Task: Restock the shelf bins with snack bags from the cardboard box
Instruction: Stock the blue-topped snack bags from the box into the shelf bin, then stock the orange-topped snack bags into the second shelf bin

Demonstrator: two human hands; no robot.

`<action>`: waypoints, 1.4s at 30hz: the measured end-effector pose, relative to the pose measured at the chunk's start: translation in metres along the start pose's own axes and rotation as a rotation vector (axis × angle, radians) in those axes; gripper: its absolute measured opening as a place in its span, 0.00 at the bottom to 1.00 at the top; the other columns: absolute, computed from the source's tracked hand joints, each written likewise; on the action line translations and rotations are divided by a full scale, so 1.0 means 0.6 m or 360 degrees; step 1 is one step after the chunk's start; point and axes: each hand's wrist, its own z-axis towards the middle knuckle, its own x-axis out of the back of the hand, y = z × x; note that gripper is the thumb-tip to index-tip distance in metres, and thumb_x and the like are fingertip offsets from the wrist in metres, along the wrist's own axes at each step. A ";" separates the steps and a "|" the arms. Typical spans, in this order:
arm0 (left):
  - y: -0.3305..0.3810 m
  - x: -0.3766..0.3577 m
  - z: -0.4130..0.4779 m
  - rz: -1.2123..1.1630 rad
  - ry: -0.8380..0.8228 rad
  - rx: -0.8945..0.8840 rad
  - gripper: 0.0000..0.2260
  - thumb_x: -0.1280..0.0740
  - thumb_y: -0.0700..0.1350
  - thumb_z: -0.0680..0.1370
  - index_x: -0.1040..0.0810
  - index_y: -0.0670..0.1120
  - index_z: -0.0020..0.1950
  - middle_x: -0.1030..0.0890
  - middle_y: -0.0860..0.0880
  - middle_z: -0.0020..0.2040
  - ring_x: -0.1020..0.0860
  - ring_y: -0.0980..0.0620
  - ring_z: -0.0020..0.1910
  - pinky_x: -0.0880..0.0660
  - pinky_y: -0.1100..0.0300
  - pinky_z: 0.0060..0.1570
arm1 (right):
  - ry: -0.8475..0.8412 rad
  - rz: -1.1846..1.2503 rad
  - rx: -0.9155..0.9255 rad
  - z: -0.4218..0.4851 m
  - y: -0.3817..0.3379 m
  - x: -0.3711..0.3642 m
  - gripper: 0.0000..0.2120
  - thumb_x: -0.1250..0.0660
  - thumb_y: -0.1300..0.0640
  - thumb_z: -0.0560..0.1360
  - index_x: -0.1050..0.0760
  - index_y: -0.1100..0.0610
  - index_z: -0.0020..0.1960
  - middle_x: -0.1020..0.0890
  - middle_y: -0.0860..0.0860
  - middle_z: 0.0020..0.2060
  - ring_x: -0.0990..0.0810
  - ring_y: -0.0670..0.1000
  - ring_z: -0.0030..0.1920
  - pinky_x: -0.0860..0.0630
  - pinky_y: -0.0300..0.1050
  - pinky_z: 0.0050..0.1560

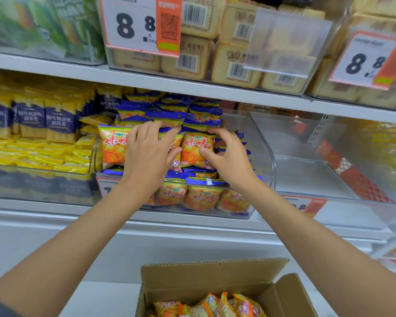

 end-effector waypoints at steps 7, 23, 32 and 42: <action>0.009 0.029 -0.004 -0.0075 -0.0081 -0.0035 0.23 0.35 0.56 0.78 0.28 0.47 0.70 0.26 0.42 0.65 0.29 0.41 0.65 0.35 0.45 0.65 | -0.0029 -0.0089 0.0091 -0.024 -0.002 0.026 0.30 0.26 0.56 0.72 0.32 0.47 0.71 0.32 0.49 0.64 0.26 0.50 0.62 0.24 0.43 0.60; 0.192 0.058 -0.338 -0.1067 -0.1263 0.0683 0.07 0.32 0.50 0.78 0.22 0.47 0.52 0.22 0.52 0.45 0.24 0.53 0.44 0.24 0.54 0.48 | -0.1112 -0.0590 -0.0271 -0.361 0.127 0.087 0.11 0.35 0.59 0.77 0.22 0.54 0.58 0.22 0.51 0.53 0.23 0.52 0.52 0.27 0.45 0.53; 0.227 -0.022 -0.405 -0.1168 -0.1653 0.0898 0.06 0.32 0.50 0.78 0.21 0.50 0.52 0.22 0.54 0.48 0.24 0.59 0.45 0.25 0.60 0.47 | -0.1974 -0.0672 -0.0558 -0.476 0.295 0.011 0.24 0.28 0.51 0.72 0.27 0.53 0.67 0.23 0.52 0.63 0.24 0.53 0.61 0.25 0.49 0.59; 0.228 -0.030 -0.376 -0.1325 -0.1900 0.0998 0.17 0.31 0.40 0.77 0.26 0.50 0.65 0.26 0.53 0.59 0.24 0.52 0.54 0.29 0.66 0.34 | -0.1590 -0.0055 -0.1098 -0.465 0.286 0.008 0.05 0.32 0.54 0.74 0.24 0.55 0.46 0.22 0.55 0.39 0.23 0.54 0.41 0.25 0.53 0.44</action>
